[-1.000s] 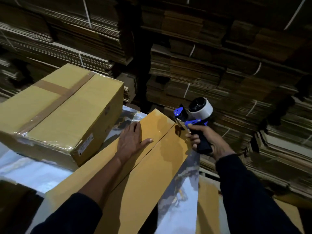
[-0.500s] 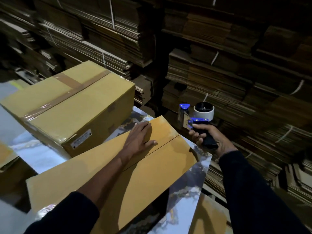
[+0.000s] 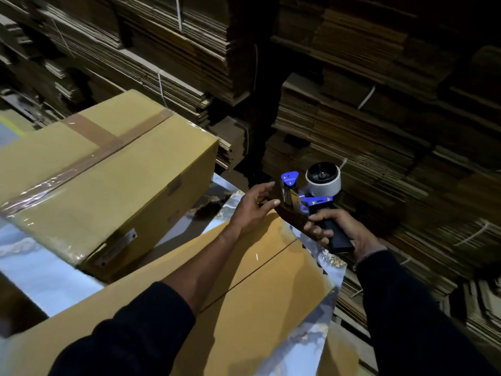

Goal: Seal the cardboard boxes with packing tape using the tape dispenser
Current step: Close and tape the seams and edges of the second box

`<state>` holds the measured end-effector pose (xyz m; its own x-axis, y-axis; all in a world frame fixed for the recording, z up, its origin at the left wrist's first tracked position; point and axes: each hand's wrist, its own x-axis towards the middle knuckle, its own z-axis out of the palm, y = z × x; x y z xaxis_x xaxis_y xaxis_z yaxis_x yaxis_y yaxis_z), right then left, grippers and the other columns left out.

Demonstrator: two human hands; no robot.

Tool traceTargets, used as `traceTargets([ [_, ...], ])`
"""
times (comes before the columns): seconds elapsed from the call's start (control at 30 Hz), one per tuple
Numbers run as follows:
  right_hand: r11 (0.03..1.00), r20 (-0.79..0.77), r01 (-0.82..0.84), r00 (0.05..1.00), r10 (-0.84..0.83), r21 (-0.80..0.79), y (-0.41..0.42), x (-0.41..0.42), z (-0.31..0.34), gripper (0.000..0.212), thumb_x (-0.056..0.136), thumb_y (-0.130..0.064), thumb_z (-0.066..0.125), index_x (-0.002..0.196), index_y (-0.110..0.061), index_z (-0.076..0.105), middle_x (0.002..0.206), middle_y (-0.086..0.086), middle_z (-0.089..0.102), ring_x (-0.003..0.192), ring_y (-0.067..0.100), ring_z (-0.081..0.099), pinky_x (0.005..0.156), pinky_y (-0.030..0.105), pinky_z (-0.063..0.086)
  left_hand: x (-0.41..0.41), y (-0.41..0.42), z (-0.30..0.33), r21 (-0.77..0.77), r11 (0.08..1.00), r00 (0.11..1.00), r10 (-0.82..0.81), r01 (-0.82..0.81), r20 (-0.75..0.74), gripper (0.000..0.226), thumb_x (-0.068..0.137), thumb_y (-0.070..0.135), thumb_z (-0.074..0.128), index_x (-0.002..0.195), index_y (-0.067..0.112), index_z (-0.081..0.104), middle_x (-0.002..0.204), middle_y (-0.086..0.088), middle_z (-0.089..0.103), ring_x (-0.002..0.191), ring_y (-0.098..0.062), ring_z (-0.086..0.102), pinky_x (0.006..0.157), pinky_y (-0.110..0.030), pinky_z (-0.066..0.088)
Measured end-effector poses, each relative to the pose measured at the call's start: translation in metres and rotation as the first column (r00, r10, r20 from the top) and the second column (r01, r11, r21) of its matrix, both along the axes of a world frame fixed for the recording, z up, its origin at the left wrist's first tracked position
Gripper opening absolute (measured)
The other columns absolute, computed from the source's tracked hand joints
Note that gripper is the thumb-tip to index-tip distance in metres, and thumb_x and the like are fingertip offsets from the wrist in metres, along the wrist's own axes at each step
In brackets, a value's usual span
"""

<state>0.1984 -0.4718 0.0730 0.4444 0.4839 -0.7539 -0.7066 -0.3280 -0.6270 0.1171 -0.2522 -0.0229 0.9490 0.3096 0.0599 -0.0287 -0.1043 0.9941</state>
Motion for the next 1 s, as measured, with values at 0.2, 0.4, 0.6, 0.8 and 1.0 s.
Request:
traceTargets([
  [0.2,1.000,-0.028,0.019,0.999,-0.019,0.004,0.018,-0.001,-0.012,0.022,0.092,-0.013,0.059,0.085,0.006,0.068,0.060,0.003,0.048,0.037,0.005,0.038,0.037,0.019,0.040,0.022,0.001,-0.010,-0.052,0.996,0.997,0.075,-0.076,-0.012,0.051,0.095,0.014,0.074,0.144,0.015,0.059,0.138,-0.005,0.062,0.124,-0.011,0.061,0.106,-0.027,0.050],
  [0.4,0.998,-0.086,0.016,0.996,-0.010,0.067,0.025,-0.007,-0.010,0.030,0.095,-0.012,0.051,0.078,0.004,0.071,0.059,0.002,0.048,0.034,0.004,0.038,0.036,0.016,0.040,0.026,0.008,-0.010,-0.055,0.998,0.999,0.035,-0.036,-0.012,0.055,0.095,0.005,0.071,0.147,0.012,0.055,0.139,-0.007,0.064,0.127,-0.016,0.062,0.109,-0.031,0.049],
  [0.6,0.998,-0.044,0.015,0.999,-0.012,0.060,0.020,-0.010,-0.010,0.026,0.092,-0.011,0.054,0.080,0.005,0.071,0.060,0.004,0.050,0.035,0.004,0.038,0.036,0.017,0.040,0.025,0.015,-0.006,-0.014,1.000,1.000,0.023,-0.024,-0.017,0.039,0.095,-0.005,0.066,0.132,0.005,0.065,0.123,-0.008,0.072,0.118,-0.016,0.067,0.105,-0.032,0.053],
  [0.8,0.996,-0.055,0.015,0.998,-0.010,0.093,0.018,-0.011,-0.009,0.025,0.092,-0.011,0.054,0.080,0.004,0.070,0.059,0.003,0.050,0.036,0.004,0.038,0.037,0.017,0.040,0.023,0.018,-0.007,0.002,0.999,0.999,0.050,-0.050,-0.008,0.022,0.093,0.010,0.075,0.115,0.013,0.073,0.111,-0.002,0.073,0.106,-0.014,0.068,0.094,-0.031,0.056],
  [1.0,0.996,-0.038,0.029,0.999,-0.026,0.079,0.015,-0.012,-0.009,0.025,0.097,-0.009,0.051,0.084,0.005,0.067,0.061,0.004,0.051,0.036,0.005,0.039,0.038,0.017,0.040,0.026,0.023,-0.006,-0.010,0.998,0.998,0.059,-0.060,-0.031,0.008,0.092,0.017,0.076,0.097,0.011,0.073,0.100,-0.003,0.075,0.099,-0.019,0.071,0.093,-0.045,0.058],
])
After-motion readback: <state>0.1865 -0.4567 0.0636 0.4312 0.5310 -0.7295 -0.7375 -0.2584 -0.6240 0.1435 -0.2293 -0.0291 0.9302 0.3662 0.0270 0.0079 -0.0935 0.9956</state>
